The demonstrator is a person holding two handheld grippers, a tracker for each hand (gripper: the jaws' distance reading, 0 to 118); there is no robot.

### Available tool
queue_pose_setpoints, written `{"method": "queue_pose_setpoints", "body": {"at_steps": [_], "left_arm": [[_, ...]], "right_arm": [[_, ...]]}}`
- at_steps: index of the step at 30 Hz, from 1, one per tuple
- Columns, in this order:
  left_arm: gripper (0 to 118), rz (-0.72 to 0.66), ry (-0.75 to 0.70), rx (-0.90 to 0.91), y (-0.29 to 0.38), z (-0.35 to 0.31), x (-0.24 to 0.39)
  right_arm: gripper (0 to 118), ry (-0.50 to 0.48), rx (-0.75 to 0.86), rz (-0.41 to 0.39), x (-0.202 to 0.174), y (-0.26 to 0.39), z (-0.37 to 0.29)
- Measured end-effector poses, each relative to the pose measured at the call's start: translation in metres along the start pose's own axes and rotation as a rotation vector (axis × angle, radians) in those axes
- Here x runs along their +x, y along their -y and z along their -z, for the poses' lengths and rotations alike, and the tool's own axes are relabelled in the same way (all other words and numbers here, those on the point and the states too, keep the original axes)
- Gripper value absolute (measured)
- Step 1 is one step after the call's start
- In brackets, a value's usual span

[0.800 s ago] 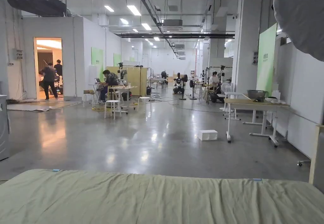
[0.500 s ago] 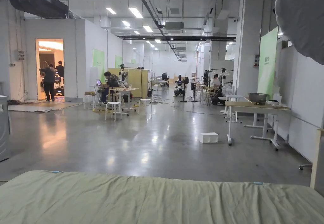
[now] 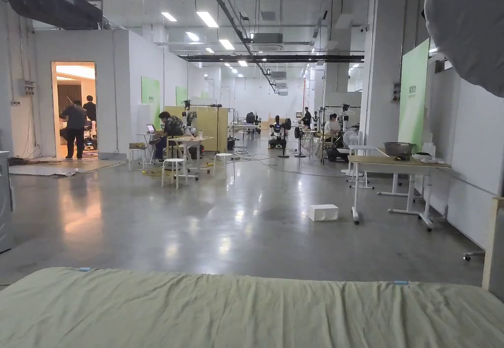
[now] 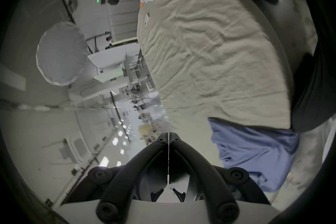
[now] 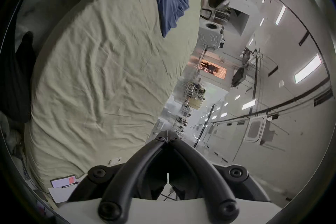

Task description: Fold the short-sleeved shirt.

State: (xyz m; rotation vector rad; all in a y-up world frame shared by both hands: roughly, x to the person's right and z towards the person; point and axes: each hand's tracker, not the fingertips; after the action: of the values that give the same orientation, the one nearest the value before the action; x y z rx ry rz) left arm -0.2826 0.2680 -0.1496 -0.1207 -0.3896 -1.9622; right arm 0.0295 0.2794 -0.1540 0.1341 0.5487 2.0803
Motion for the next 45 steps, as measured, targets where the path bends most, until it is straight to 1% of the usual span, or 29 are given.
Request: {"method": "queue_pose_setpoints", "body": {"at_steps": [1, 2, 3, 4, 5, 6, 8, 9, 10, 11, 12, 13, 14, 15, 16, 17, 18, 20, 22, 23, 25, 27, 31, 35, 39, 40, 42, 43, 45], "left_arm": [[0, 0.015, -0.032, -0.001, 0.002, -0.001, -0.001], [0, -0.026, -0.074, -0.007, 0.003, -0.001, -0.006], [0, -0.124, -0.116, -0.027, 0.006, 0.0, -0.016], [0, -0.283, -0.17, -0.081, 0.01, 0.001, -0.034], [0, -0.476, -0.18, -0.135, 0.015, 0.001, -0.049], [0, -0.698, -0.19, -0.169, 0.025, 0.001, -0.065], [0, -1.16, -0.24, -0.126, 0.051, -0.008, -0.095], [0, -1.424, -0.275, -0.081, 0.063, -0.013, -0.102], [0, -1.671, -0.286, -0.005, 0.077, -0.019, -0.102], [0, -1.863, -0.291, 0.072, 0.086, -0.023, -0.099], [0, -2.041, -0.288, 0.218, 0.094, -0.028, -0.088], [0, -2.094, -0.306, 0.272, 0.094, -0.03, -0.083], [0, -2.061, -0.335, 0.238, 0.084, -0.032, -0.078], [0, -1.92, -0.361, 0.166, 0.077, -0.034, -0.078], [0, -1.794, -0.37, 0.129, 0.069, -0.036, -0.079], [0, -1.769, -0.363, 0.137, 0.067, -0.038, -0.08], [0, -1.805, -0.334, 0.164, 0.06, -0.037, -0.085], [0, -1.865, -0.314, 0.21, 0.056, -0.038, -0.087], [0, -1.849, -0.322, 0.186, 0.057, -0.038, -0.089], [0, -1.842, -0.323, 0.18, 0.057, -0.038, -0.09], [0, -1.842, -0.326, 0.178, 0.057, -0.039, -0.09], [0, -1.892, -0.313, 0.194, 0.061, -0.04, -0.088], [0, -1.903, -0.316, 0.189, 0.065, -0.041, -0.085], [0, -1.928, -0.287, 0.192, 0.073, -0.041, -0.076], [3, -1.957, -0.281, 0.16, 0.081, -0.039, -0.067], [7, -1.954, -0.276, 0.147, 0.083, -0.039, -0.064], [22, -1.944, -0.263, 0.128, 0.087, -0.04, -0.059], [33, -1.94, -0.252, 0.118, 0.09, -0.04, -0.056], [65, -1.953, -0.232, 0.108, 0.096, -0.039, -0.047]], "right_arm": [[0, 0.009, -0.001, -0.018, -0.001, 0.0, 0.0], [0, 0.039, -0.01, -0.002, 0.004, -0.003, 0.002], [0, 0.104, -0.034, 0.079, 0.012, 0.0, 0.002], [0, 0.158, -0.069, 0.262, 0.02, 0.003, 0.002], [0, 0.196, -0.101, 0.428, 0.045, 0.011, -0.002], [0, 0.242, -0.134, 0.626, 0.06, 0.025, -0.004], [0, 0.359, -0.2, 0.942, 0.087, 0.049, -0.011], [0, 0.404, -0.233, 1.096, 0.088, 0.057, -0.009], [0, 0.441, -0.243, 1.282, 0.091, 0.068, -0.013], [0, 0.455, -0.213, 1.454, 0.09, 0.077, -0.018], [0, 0.481, -0.155, 1.645, 0.088, 0.086, -0.026], [0, 0.495, -0.091, 1.817, 0.081, 0.09, -0.034], [0, 0.488, -0.032, 1.963, 0.073, 0.093, -0.039], [0, 0.449, -0.015, 2.104, 0.067, 0.093, -0.039], [0, 0.502, -0.048, 2.056, 0.068, 0.092, -0.042], [0, 0.543, -0.027, 1.96, 0.076, 0.087, -0.044], [0, 0.58, -0.07, 1.892, 0.08, 0.084, -0.046], [0, 0.552, -0.065, 1.917, 0.08, 0.082, -0.045], [0, 0.507, -0.038, 1.952, 0.08, 0.081, -0.039], [0, 0.517, -0.037, 1.929, 0.08, 0.079, -0.039], [0, 0.496, -0.055, 1.909, 0.079, 0.076, -0.036], [0, 0.503, -0.056, 1.903, 0.076, 0.074, -0.035], [0, 0.466, -0.027, 1.98, 0.071, 0.075, -0.032], [0, 0.46, -0.031, 1.969, 0.07, 0.075, -0.033], [0, 0.438, -0.005, 2.003, 0.065, 0.075, -0.032], [0, 0.433, -0.002, 2.007, 0.064, 0.074, -0.031], [0, 0.418, -0.001, 2.012, 0.061, 0.072, -0.029], [0, 0.41, -0.001, 2.016, 0.059, 0.071, -0.028], [0, 0.382, 0.0, 2.032, 0.055, 0.068, -0.025]]}}
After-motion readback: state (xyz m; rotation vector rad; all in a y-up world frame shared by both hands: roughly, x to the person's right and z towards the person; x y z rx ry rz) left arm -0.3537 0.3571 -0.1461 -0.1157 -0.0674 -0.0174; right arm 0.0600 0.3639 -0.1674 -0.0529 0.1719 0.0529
